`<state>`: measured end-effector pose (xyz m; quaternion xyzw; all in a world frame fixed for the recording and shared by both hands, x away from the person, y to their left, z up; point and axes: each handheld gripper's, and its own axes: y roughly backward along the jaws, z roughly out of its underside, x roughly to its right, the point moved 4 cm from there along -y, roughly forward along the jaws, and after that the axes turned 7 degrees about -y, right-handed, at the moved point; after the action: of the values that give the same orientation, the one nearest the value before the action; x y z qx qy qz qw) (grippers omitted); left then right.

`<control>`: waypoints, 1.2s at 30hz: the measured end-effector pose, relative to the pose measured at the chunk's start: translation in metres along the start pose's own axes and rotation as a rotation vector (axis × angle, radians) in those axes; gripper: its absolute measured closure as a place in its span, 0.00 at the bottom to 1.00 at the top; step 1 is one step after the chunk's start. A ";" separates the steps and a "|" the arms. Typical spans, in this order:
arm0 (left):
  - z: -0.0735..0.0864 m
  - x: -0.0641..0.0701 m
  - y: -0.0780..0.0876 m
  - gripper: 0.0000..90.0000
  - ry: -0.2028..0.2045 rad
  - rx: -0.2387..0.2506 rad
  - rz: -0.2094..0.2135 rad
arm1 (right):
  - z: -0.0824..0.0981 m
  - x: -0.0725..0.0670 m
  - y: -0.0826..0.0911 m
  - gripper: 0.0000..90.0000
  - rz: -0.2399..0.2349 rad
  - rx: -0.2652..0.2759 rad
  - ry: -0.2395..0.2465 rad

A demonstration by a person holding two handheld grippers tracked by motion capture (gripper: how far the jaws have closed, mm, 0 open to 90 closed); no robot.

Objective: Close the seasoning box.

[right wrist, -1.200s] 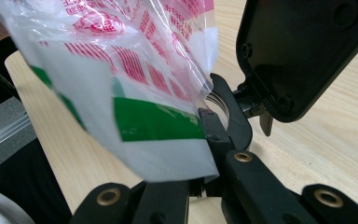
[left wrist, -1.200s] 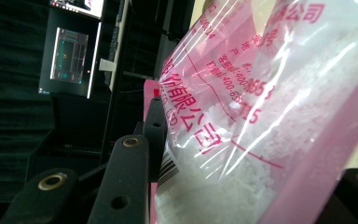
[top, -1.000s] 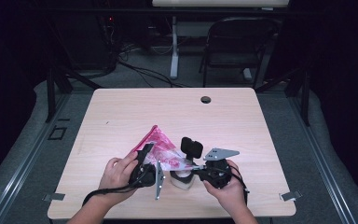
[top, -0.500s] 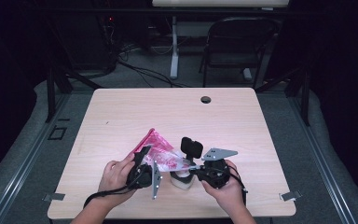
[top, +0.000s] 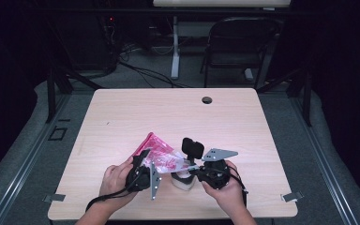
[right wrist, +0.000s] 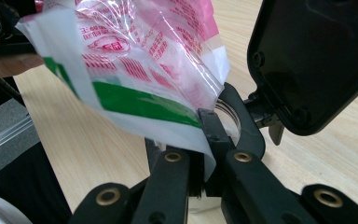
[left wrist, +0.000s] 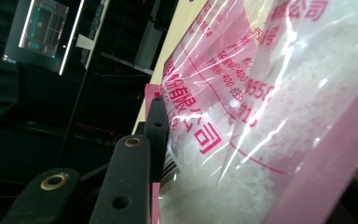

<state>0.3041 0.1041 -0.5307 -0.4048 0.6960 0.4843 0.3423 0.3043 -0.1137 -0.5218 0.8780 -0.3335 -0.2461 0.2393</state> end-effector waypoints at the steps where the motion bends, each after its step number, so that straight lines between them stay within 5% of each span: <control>1: 0.001 0.001 0.000 0.77 0.008 0.000 0.003 | 0.000 0.000 0.000 1.00 -0.001 0.001 0.000; 9: 0.004 0.006 -0.003 0.76 0.065 0.011 0.029 | -0.001 -0.002 -0.001 1.00 -0.001 0.007 -0.003; 36: 0.013 0.021 -0.011 0.76 0.142 0.011 0.123 | -0.002 -0.003 -0.002 1.00 0.003 0.008 0.010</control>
<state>0.3057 0.1097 -0.5567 -0.3928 0.7448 0.4705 0.2639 0.3047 -0.1094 -0.5206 0.8796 -0.3345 -0.2403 0.2380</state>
